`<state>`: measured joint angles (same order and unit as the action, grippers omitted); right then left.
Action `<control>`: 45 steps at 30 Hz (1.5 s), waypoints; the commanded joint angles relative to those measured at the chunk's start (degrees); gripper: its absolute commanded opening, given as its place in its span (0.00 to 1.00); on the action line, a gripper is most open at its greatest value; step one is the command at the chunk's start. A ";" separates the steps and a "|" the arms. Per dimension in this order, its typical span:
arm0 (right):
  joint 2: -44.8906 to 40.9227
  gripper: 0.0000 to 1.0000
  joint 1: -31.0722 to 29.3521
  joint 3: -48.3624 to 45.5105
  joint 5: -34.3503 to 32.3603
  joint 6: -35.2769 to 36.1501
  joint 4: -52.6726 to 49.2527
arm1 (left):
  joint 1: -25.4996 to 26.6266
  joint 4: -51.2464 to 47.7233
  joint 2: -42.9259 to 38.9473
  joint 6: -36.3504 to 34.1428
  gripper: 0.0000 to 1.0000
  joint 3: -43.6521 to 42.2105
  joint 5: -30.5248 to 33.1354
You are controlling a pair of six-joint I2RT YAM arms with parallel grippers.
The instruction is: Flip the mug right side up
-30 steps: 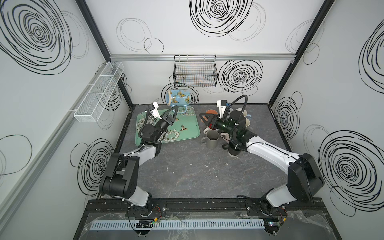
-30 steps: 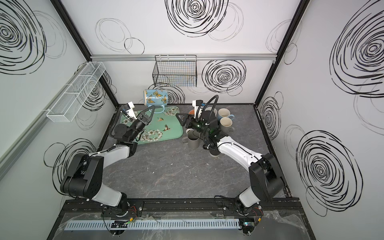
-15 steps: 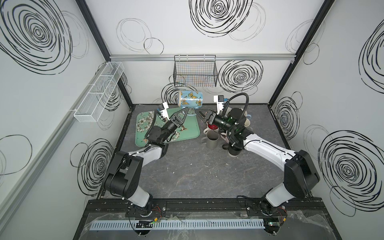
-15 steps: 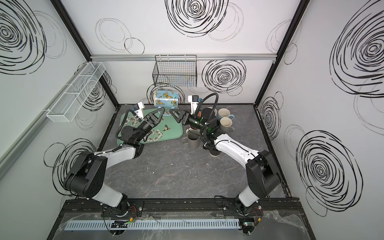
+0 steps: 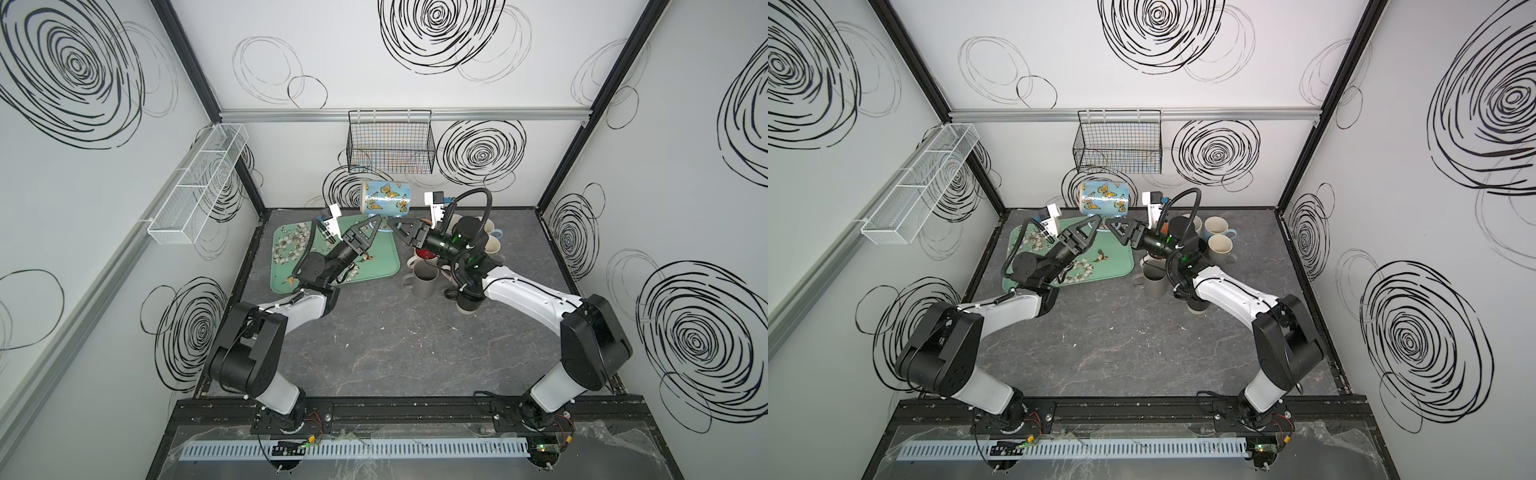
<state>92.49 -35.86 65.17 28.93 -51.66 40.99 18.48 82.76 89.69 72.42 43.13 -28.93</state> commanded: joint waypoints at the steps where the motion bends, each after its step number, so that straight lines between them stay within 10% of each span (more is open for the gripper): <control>1: -0.25 0.60 0.57 2.27 1.11 -0.99 3.54 | 1.66 16.20 -2.24 -0.27 0.00 4.15 0.19; 9: -3.13 0.28 0.92 -1.64 -0.08 -2.13 9.96 | 2.75 14.87 -3.27 -0.70 0.00 4.41 0.10; 18: -3.55 0.23 1.02 -1.94 1.01 -2.66 11.39 | 3.21 11.59 -5.82 -2.64 0.00 3.05 -0.14; 22: -3.51 0.06 1.06 -2.41 1.87 -2.54 14.56 | 3.14 9.94 -6.39 -3.22 0.00 2.66 -0.51; 31: -5.81 0.00 2.96 -1.68 4.83 2.42 11.35 | 2.93 -17.66 -18.02 -18.90 0.39 -0.44 2.00; 45: -9.64 0.00 11.06 17.38 15.90 39.57 -36.46 | 2.88 -42.80 -28.18 -30.76 0.52 -0.23 3.40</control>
<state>87.15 -26.55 76.77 42.65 -24.53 13.87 21.34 44.73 62.72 45.93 42.28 -26.44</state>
